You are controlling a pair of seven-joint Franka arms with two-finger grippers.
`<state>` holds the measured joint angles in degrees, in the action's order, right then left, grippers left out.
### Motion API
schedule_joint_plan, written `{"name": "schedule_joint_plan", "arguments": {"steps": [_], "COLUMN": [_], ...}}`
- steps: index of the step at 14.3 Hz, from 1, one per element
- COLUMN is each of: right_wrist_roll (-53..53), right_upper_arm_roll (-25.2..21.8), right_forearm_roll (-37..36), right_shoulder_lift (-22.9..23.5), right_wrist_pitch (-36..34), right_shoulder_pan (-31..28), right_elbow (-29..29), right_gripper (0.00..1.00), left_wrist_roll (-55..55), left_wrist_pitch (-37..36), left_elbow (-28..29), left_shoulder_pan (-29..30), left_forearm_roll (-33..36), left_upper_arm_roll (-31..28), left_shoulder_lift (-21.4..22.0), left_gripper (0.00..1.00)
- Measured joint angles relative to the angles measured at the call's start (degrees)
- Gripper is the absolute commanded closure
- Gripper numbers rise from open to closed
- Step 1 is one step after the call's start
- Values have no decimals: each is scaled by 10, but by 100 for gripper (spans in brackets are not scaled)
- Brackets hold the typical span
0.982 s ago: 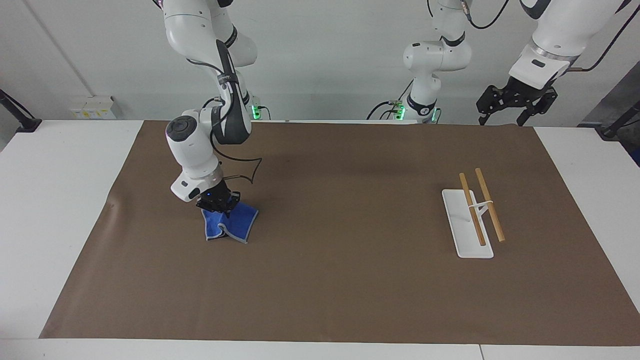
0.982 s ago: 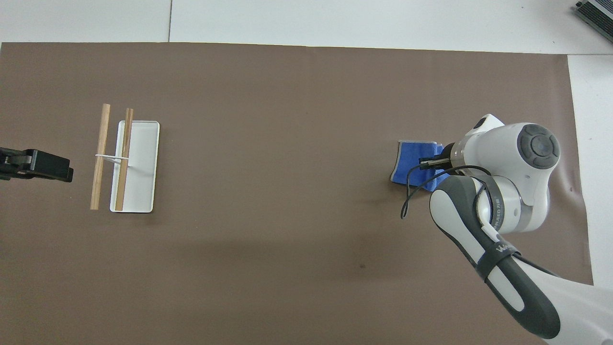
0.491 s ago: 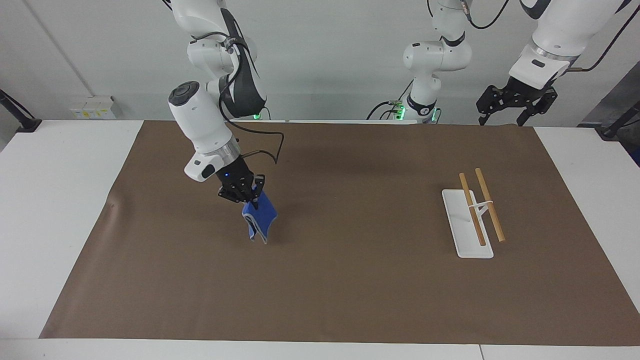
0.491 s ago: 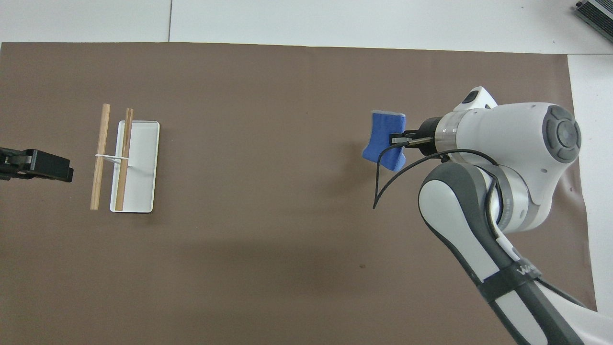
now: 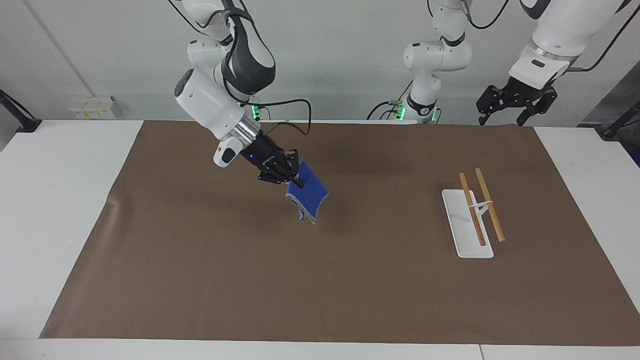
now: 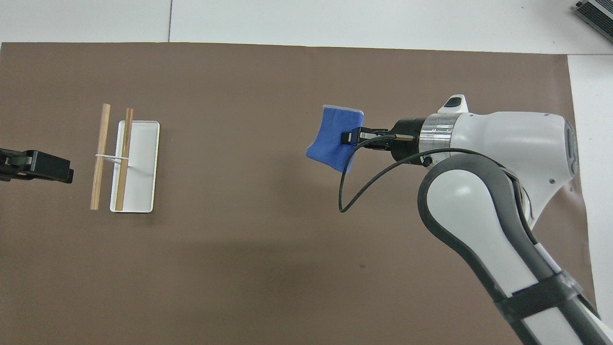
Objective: Right arm passes towel to left arm to hang
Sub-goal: 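Lift the towel with the right gripper while the left gripper reaches out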
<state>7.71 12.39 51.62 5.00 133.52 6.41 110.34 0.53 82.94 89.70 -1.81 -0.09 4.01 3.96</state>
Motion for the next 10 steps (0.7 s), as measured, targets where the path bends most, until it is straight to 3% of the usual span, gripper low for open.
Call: {"name": "schedule_joint_plan", "arguments": {"steps": [3,5,10], "right_wrist_roll": [30,68,111], "right_upper_arm_roll": [14,15,15], "right_forearm_roll": [127,223,404], "right_shoulder_lift": [-1,-1,-1], "right_wrist_pitch": [-7,-14,-21], "right_shoulder_pan": [1,4,16], "right_elbow": [3,8,11], "right_gripper": [100,100,100], "left_wrist_roll": [1,11,186], "left_wrist_pitch": [-2,14,142], "left_elbow": [0,6,78], "left_shoulder_pan": [-2,-2,-14], "left_forearm_roll": [-5,-52,-171], "left_upper_arm_roll": [6,6,10], "left_shoulder_lift": [0,1,15], "left_gripper": [0,0,0]}}
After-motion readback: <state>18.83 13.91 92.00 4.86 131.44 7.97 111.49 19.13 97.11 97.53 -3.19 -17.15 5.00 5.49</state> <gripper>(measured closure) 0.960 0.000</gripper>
